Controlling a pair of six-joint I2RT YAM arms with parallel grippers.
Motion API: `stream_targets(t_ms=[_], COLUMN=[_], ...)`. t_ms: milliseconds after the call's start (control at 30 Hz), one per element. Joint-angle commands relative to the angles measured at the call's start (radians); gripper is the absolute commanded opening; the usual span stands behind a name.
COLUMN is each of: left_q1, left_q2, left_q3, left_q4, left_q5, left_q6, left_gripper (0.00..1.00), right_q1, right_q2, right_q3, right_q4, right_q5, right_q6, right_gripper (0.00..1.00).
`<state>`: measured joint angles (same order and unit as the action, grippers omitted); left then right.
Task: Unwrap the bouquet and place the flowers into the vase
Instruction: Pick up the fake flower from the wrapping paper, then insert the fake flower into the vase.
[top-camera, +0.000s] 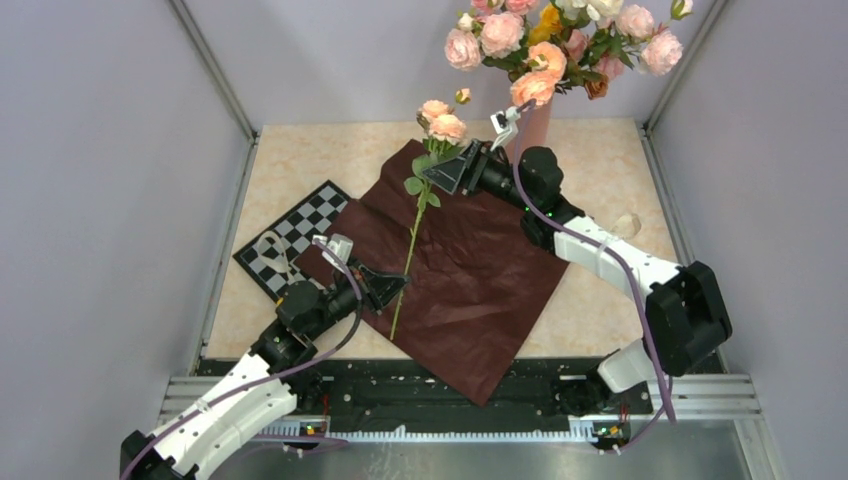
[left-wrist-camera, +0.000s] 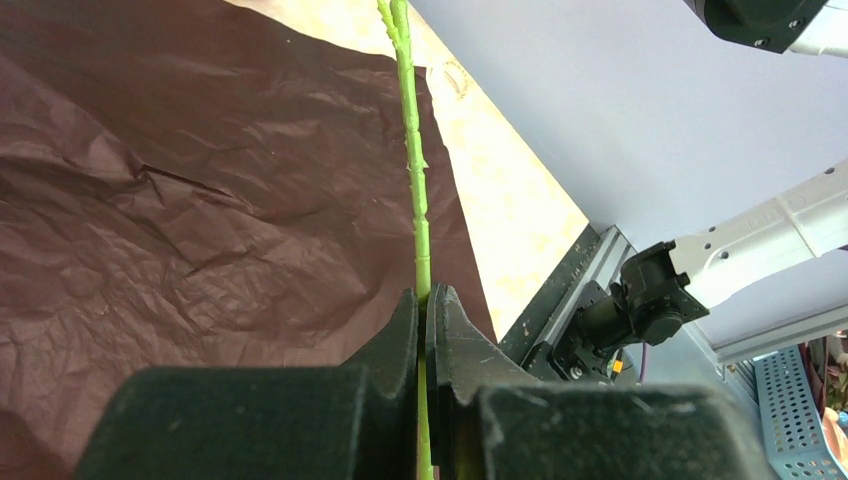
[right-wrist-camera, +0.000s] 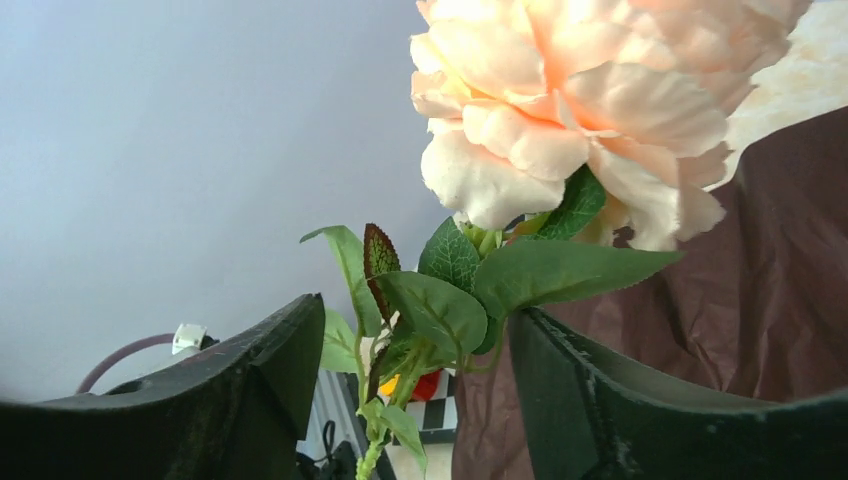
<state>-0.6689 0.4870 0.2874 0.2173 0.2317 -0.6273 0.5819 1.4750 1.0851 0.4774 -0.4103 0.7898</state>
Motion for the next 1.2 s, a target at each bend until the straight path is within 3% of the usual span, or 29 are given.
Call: stream_targets(t_ms=[0,333,533,633,700,767,867,967,1167], left_q1=[-0.003,-0.003,-0.003,-0.003,-0.003,-0.003,-0.002,0.001,0.088], left_q2=[-0.002,0.044,0.105,0.126,0.142,0.156,0.168,0.187,0.336], left_q3=[0.003,0.013,0.037,0.051,0.079,0.110,0.145,0.190,0.370], left_q4=[0.034,0.011,-0.035,-0.049,-0.088,-0.152,-0.203,-0.258,-0.454], left_q5=[0.018,0.022,0.036,0.036,0.030,0.011,-0.040,-0.061,-0.075], left_q6=[-0.002,0.017,0.032,0.044,0.064,0.078,0.082,0.091,0.147], left_gripper=[0.00,0.00,0.00,0.11,0.29,0.38,0.76,0.97,0.99], right_q1=[0.020,0.038,0.039,0.039,0.039,0.041,0.045,0.045,0.045], right_q2=[0.030,0.066,0.043,-0.008,-0.054,-0.104,-0.187,-0.288,-0.520], right_q3=[0.070,0.053,0.019,-0.027,-0.059,-0.082,-0.115,-0.162,-0.111], right_q4=[0.049,0.113,0.134,0.156,0.152,0.131,0.079,0.037,-0.225], right_q5=[-0.050,-0.061,-0.054,-0.028,-0.007,0.008,0.030,0.048,0.174], right_q6=[0.025,0.067,0.066,0.052,0.017,-0.023,-0.092,-0.136,-0.286], right_gripper=[0.65,0.39,0.04,0.00,0.00,0.00,0.00,0.00,0.00])
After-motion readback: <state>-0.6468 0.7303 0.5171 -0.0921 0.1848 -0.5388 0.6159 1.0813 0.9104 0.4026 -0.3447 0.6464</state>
